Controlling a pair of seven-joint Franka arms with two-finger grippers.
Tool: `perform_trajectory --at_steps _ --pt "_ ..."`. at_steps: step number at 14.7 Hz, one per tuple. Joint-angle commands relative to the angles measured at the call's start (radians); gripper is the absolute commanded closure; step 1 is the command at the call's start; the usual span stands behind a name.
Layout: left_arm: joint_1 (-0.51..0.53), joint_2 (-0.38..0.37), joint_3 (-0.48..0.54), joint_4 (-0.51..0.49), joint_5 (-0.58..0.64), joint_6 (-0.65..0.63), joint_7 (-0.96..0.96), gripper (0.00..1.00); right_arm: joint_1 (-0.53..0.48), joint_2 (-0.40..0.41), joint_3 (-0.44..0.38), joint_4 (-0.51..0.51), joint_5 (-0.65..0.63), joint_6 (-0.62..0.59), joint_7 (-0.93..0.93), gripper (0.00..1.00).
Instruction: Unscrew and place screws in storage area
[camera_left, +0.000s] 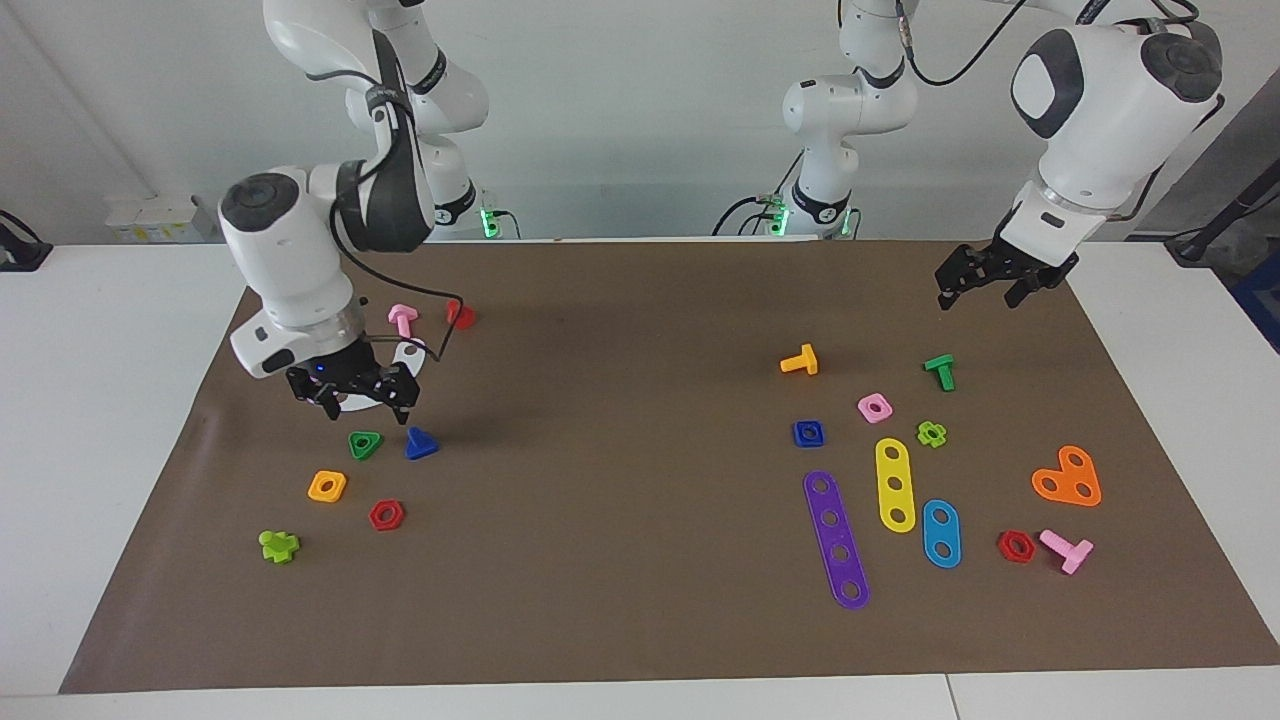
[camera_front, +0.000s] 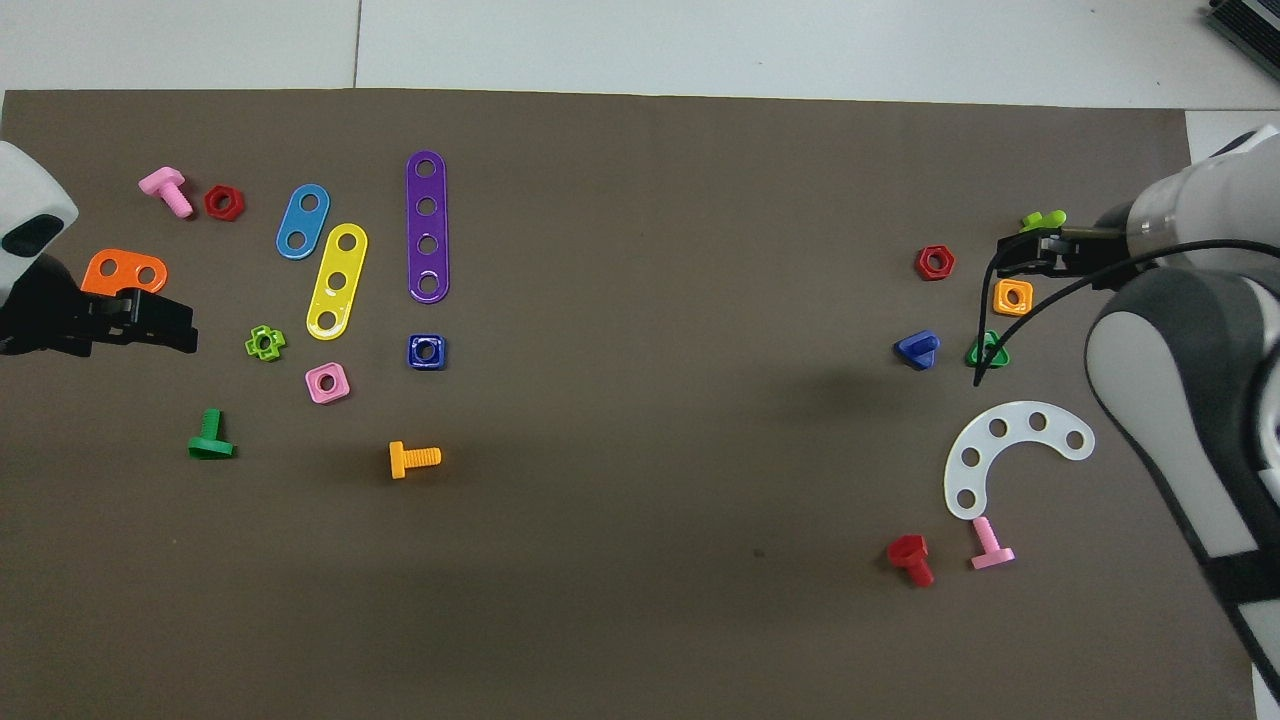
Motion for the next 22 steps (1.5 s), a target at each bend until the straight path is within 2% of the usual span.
perform_trajectory --at_steps 1,4,6,9,18,22 --pt "0.01 -0.032 -0.004 -0.038 -0.005 0.02 0.01 0.0 -0.015 -0.097 0.0 0.007 0.011 -0.119 0.0 0.0" --pt "0.01 -0.032 -0.003 -0.038 -0.005 0.02 0.01 0.0 -0.018 -0.105 -0.024 0.158 0.011 -0.321 -0.008 0.0" --pt "0.01 -0.032 -0.004 -0.038 -0.005 0.02 0.01 0.0 -0.018 -0.108 -0.024 0.199 0.009 -0.406 -0.009 0.0" --pt "0.01 -0.032 -0.003 -0.038 -0.005 0.02 0.01 0.0 -0.01 -0.171 -0.026 0.102 0.012 -0.408 -0.006 0.0" --pt "0.01 -0.032 -0.004 -0.038 -0.005 0.02 0.01 0.0 -0.009 -0.163 -0.023 0.123 0.008 -0.42 -0.023 0.0" --pt "0.01 -0.032 -0.003 -0.038 -0.005 0.02 0.01 0.0 -0.005 -0.166 -0.014 0.113 -0.034 -0.388 -0.057 0.0"
